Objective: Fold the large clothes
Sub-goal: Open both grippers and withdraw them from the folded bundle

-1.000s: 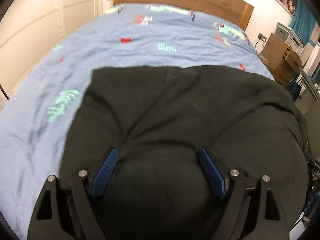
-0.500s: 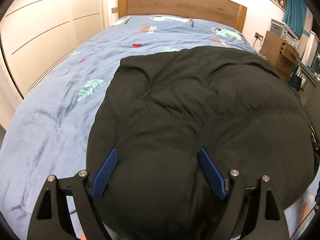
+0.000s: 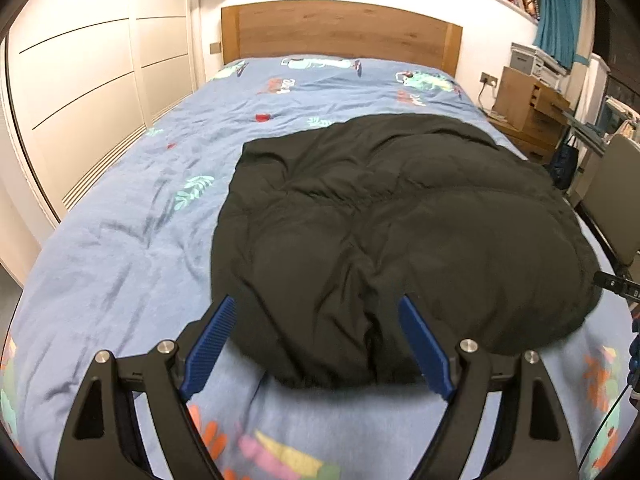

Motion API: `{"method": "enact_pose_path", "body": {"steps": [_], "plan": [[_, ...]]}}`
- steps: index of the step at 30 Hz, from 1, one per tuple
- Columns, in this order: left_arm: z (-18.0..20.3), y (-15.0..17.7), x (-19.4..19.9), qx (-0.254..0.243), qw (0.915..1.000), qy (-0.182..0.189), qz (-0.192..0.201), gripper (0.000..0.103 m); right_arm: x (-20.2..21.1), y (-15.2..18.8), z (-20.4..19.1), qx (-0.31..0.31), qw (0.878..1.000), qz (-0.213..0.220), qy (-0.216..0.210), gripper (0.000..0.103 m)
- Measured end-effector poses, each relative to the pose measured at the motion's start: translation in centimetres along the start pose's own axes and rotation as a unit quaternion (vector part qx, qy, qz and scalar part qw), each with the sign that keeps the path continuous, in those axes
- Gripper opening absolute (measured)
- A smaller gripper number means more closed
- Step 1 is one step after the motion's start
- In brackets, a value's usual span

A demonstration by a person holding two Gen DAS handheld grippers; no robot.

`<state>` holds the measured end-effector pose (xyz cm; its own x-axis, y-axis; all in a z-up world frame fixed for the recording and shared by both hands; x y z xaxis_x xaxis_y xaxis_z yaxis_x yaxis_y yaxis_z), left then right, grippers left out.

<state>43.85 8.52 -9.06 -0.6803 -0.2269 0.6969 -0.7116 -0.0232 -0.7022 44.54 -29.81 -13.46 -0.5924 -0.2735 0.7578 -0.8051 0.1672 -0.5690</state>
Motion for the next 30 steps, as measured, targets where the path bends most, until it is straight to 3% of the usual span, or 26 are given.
{"method": "enact_pose_path", "body": {"steps": [10,26,30], "plan": [[-3.7,1.9,6.3,0.022,0.9985,0.035,0.035,0.084,6.3,2.9,-1.8,-0.010,1.000,0.020,0.020,0.095],[-8.2,5.5,14.8,0.023,0.9959,0.034,0.081,0.084,14.5,7.6,-5.6,-0.036,0.996,0.079,0.010,0.101],[-8.5,7.0,15.9,0.016,0.9969,0.029,0.072,0.084,15.8,9.2,-5.4,-0.040,0.996,0.085,0.006,0.102]]}}
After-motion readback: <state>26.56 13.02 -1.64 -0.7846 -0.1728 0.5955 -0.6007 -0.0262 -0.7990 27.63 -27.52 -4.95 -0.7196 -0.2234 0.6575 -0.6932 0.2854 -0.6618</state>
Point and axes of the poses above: each gripper's, at about its wrist camera, not at the fingertips, and x roughly against the way its jaws point, z to its right, y to its underside, the point moved 10 cm from there along -x, roughly the way its jaws point, and after that the axes turned 15 degrees about -y, right-handed, at the moved point
